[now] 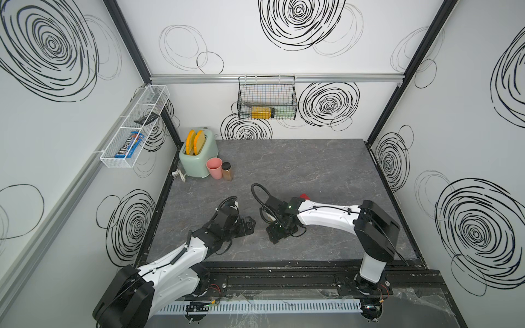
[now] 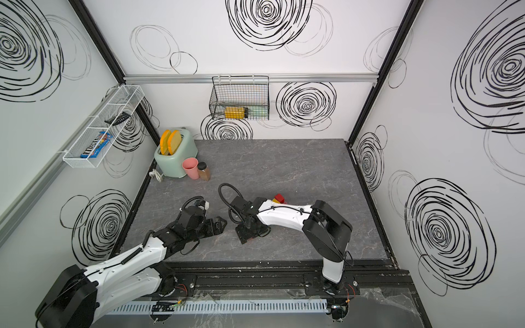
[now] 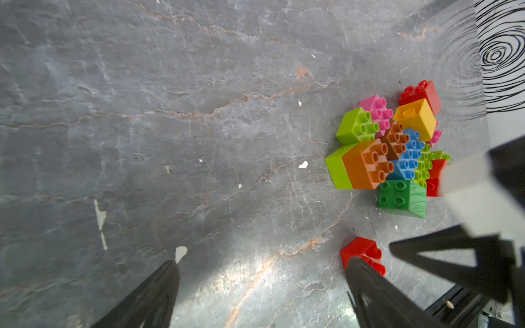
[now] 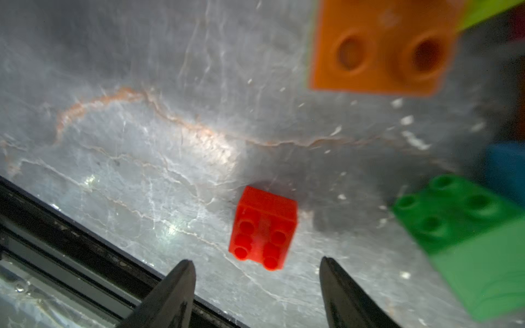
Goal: Assemble the number 4 with lego
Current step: Pick up the lego brick from the center of the board.
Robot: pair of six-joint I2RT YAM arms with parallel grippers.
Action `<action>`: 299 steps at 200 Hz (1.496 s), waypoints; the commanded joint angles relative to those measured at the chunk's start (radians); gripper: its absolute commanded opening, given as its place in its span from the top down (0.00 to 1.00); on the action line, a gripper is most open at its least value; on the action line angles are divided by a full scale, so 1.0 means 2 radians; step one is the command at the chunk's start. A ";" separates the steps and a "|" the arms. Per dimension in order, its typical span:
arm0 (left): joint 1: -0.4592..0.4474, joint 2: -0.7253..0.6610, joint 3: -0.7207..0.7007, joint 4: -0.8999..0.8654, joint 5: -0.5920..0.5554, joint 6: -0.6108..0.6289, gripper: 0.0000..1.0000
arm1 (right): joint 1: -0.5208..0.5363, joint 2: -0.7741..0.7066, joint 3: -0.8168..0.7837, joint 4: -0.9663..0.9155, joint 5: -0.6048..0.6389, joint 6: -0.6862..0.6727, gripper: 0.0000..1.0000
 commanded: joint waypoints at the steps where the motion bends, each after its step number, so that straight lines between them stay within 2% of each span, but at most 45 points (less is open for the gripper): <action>1: 0.004 -0.011 -0.007 0.003 0.003 -0.009 0.04 | 0.005 0.014 0.006 -0.001 0.009 0.035 0.27; 73: 0.004 -0.023 -0.014 -0.004 0.003 -0.007 0.04 | 0.008 0.019 0.009 0.015 0.032 0.051 0.39; 117: 0.004 -0.017 -0.013 -0.002 0.006 -0.005 0.04 | 0.008 0.017 0.008 0.021 0.036 0.050 0.52; 152: 0.003 -0.014 -0.013 -0.001 0.007 -0.005 0.04 | 0.007 0.015 0.009 0.021 0.042 0.049 0.57; 186: 0.002 -0.005 -0.007 0.001 0.018 -0.004 0.04 | 0.001 -0.005 0.008 0.023 0.048 0.040 0.74; 203: -0.003 0.004 0.004 0.006 0.034 -0.002 0.04 | -0.027 -0.034 0.000 0.033 0.025 0.013 0.83; 219: -0.011 0.017 0.019 0.019 0.061 -0.002 0.04 | -0.067 -0.057 -0.012 0.050 -0.014 -0.044 0.95; 239: -0.017 0.044 0.032 0.062 0.119 -0.016 0.00 | -0.118 -0.068 -0.007 0.053 -0.048 -0.118 1.00; 264: -0.022 0.079 0.040 0.117 0.151 -0.049 0.09 | -0.160 -0.045 0.035 0.025 -0.072 -0.175 1.00; 299: -0.013 0.126 0.058 0.162 0.158 -0.068 0.32 | -0.167 0.003 0.089 -0.007 -0.086 -0.202 1.00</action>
